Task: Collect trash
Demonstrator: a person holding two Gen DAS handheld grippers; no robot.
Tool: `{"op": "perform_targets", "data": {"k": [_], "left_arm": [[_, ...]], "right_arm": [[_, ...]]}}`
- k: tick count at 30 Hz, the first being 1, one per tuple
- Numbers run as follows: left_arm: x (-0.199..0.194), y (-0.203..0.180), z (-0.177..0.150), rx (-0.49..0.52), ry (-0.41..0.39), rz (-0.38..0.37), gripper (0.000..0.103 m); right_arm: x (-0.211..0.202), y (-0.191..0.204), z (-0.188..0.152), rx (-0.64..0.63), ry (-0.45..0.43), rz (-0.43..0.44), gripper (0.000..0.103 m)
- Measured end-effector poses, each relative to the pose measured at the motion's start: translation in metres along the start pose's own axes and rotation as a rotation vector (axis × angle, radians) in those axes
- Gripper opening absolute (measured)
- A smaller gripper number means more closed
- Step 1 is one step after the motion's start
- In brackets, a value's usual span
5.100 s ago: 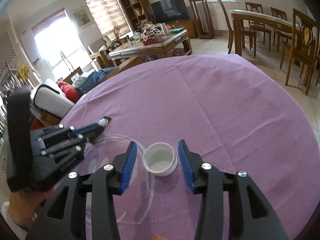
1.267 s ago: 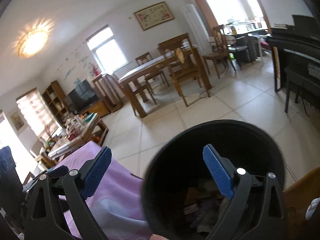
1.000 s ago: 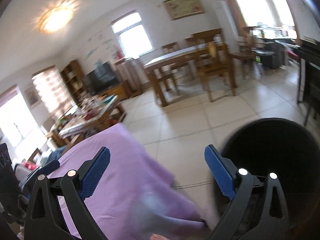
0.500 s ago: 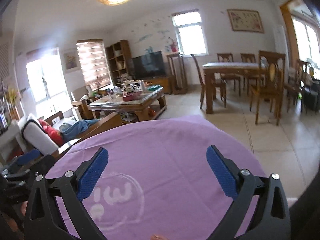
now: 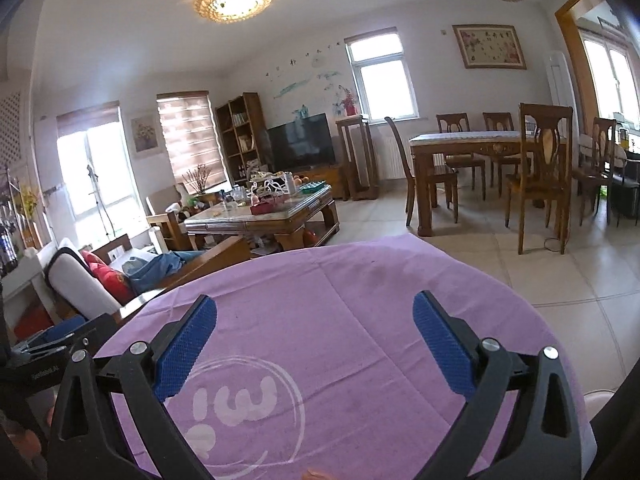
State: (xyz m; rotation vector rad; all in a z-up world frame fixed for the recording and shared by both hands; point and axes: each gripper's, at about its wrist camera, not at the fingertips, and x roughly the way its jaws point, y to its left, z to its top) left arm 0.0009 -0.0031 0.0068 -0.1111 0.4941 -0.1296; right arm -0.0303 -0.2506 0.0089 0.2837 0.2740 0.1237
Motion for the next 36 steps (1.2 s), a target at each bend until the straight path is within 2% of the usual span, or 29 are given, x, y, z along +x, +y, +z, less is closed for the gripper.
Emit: {"op": "perform_targets", "data": {"k": [7,20,36], "left_arm": [[-0.006,-0.006,-0.005,0.006,-0.004,0.008,0.098],[-0.007,-0.014,-0.009,-0.017,-0.006,0.075,0.098],[-0.015,-0.021,-0.013,-0.02,-0.027,0.101,0.098]], "right_arm": [[0.001,0.007,-0.001,-0.011,-0.015,0.01,0.098],[0.0,0.007,-0.002,-0.007,-0.02,0.012,0.098],[-0.003,0.011,-0.002,0.002,-0.028,0.012,0.098]]}}
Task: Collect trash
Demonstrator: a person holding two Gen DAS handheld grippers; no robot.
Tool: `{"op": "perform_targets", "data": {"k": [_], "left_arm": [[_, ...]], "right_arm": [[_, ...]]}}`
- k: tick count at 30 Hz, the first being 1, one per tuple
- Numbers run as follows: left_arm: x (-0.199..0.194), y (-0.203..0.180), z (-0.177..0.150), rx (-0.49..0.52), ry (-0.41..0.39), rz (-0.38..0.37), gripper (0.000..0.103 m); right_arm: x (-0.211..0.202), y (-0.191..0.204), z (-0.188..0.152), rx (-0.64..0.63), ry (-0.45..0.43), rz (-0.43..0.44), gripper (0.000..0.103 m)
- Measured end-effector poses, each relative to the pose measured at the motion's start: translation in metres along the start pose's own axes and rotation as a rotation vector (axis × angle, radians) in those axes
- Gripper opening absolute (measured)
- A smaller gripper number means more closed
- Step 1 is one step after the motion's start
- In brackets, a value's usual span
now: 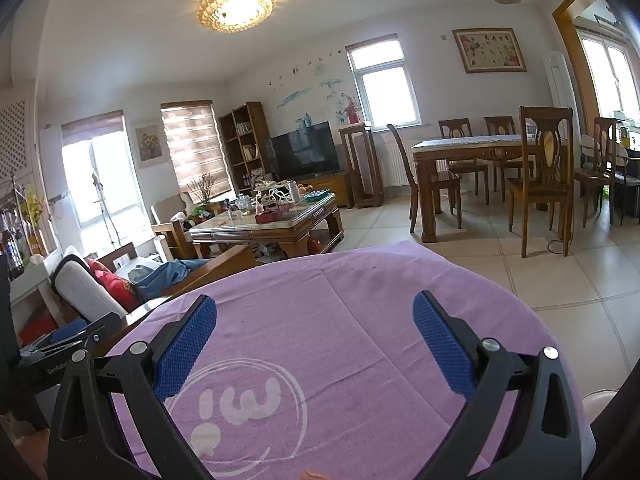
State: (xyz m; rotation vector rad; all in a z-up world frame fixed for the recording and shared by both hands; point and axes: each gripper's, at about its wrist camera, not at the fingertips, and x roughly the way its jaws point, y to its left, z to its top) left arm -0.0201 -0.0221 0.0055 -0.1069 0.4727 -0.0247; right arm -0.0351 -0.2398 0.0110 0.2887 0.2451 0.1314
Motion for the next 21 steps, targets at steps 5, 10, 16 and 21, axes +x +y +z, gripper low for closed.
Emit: {"op": "perform_targets", "data": {"k": [5,10,16,21], "left_arm": [[-0.0031,-0.0032,-0.0025,0.003,-0.003,-0.002,0.098],[-0.0058,-0.0047,-0.0018,0.002,-0.009,0.007,0.098],[-0.0052,-0.0043,-0.0017,-0.012,-0.003,0.01,0.098],[-0.0066,-0.0056,-0.0023,-0.01,-0.008,0.019,0.098]], "right_arm": [[-0.0001,0.0005,0.0005,0.002,-0.001,-0.001,0.098],[0.0047,0.0059,0.0011,0.015,-0.001,-0.004,0.098],[0.0065,0.0084,0.0014,0.016,-0.001,-0.005,0.098],[0.0062,0.0071,0.0013,0.017,-0.001,-0.004,0.098]]}}
